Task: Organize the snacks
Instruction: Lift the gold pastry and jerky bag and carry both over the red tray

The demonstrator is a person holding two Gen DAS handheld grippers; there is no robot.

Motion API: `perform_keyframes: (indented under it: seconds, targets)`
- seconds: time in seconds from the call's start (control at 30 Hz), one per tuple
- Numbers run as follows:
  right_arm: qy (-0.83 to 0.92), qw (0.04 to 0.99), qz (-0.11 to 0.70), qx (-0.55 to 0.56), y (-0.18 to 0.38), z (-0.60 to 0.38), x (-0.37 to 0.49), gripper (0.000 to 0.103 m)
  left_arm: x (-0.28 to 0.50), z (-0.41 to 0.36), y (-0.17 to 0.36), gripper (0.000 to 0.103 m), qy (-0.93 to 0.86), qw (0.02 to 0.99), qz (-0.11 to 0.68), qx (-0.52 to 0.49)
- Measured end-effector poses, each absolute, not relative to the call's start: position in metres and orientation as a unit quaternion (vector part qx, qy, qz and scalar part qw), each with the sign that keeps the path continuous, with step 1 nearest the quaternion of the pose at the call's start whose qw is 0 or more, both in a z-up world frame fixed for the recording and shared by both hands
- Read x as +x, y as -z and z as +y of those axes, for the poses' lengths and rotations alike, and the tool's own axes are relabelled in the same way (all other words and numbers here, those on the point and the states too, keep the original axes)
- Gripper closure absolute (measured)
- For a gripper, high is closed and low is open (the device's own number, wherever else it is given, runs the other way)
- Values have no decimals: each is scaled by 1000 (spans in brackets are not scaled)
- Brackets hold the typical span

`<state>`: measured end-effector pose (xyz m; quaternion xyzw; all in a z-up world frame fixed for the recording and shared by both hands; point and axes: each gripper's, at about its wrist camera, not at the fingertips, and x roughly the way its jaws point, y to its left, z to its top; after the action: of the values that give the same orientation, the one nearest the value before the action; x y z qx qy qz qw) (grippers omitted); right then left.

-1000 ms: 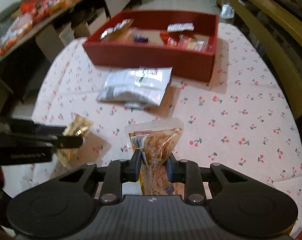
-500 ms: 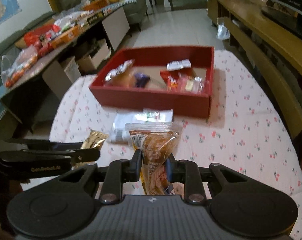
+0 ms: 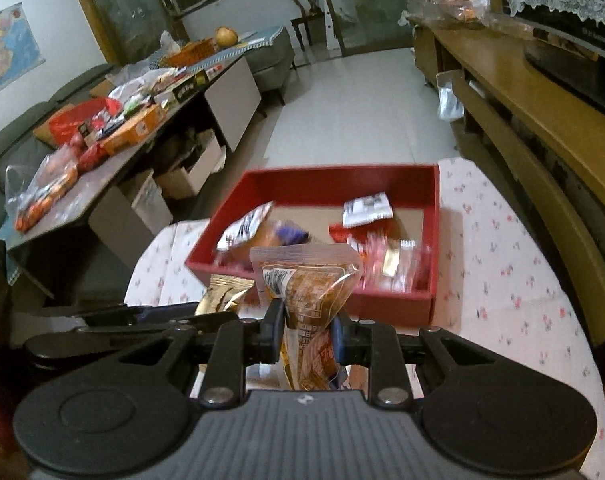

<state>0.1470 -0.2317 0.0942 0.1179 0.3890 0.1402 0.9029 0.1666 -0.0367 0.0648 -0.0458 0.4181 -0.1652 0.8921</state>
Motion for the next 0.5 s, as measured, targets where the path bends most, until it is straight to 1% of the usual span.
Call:
perform_keyframes:
  seconds: [0.27, 0.5]
  targets:
    - [-122, 908, 380, 126, -101, -234, 202, 55, 214, -52, -66, 57, 158, 898, 409, -42]
    - [-104, 902, 400, 126, -81, -238, 252, 55, 253, -64, -51, 57, 147, 898, 414, -34]
